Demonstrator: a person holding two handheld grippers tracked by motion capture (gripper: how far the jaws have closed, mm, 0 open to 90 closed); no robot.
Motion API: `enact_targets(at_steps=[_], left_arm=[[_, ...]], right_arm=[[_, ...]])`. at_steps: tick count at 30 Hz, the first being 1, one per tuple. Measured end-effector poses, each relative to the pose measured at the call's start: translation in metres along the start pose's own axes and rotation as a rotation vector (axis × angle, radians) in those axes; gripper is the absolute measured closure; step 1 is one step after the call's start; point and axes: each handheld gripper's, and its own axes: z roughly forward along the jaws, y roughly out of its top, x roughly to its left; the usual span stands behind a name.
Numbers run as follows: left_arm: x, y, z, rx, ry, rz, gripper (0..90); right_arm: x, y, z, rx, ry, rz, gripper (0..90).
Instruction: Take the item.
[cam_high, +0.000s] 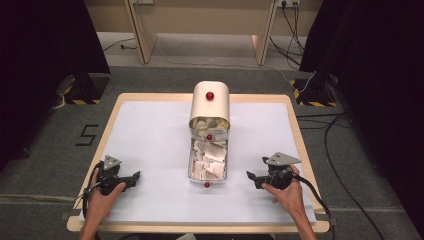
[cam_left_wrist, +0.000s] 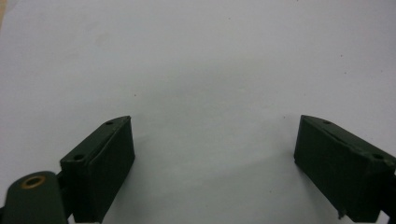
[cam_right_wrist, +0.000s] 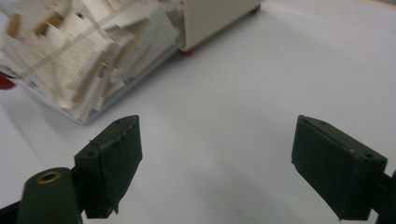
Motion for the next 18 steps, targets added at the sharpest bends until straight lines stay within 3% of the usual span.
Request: enact_targets(at_steps=[1, 4, 5, 9, 18], left_arm=[[0.0, 0.0, 0.0, 0.0, 0.0, 0.0, 11.4], [0.0, 0.0, 0.0, 0.0, 0.0, 0.0, 11.4], [0.0, 0.0, 0.0, 0.0, 0.0, 0.0, 11.4], [0.0, 0.0, 0.0, 0.0, 0.0, 0.0, 11.4], [0.0, 0.0, 0.0, 0.0, 0.0, 0.0, 11.3]], right_arm=[[0.006, 0.005, -0.004, -0.023, 0.006, -0.017, 18.5], [0.01, 0.01, -0.007, -0.044, 0.012, -0.017, 19.1], [0.014, 0.014, -0.011, -0.078, 0.034, -0.004, 21.4], [0.023, 0.021, -0.014, -0.103, 0.053, -0.017, 22.2], [0.045, 0.035, -0.012, -0.101, 0.115, -0.078, 27.1]])
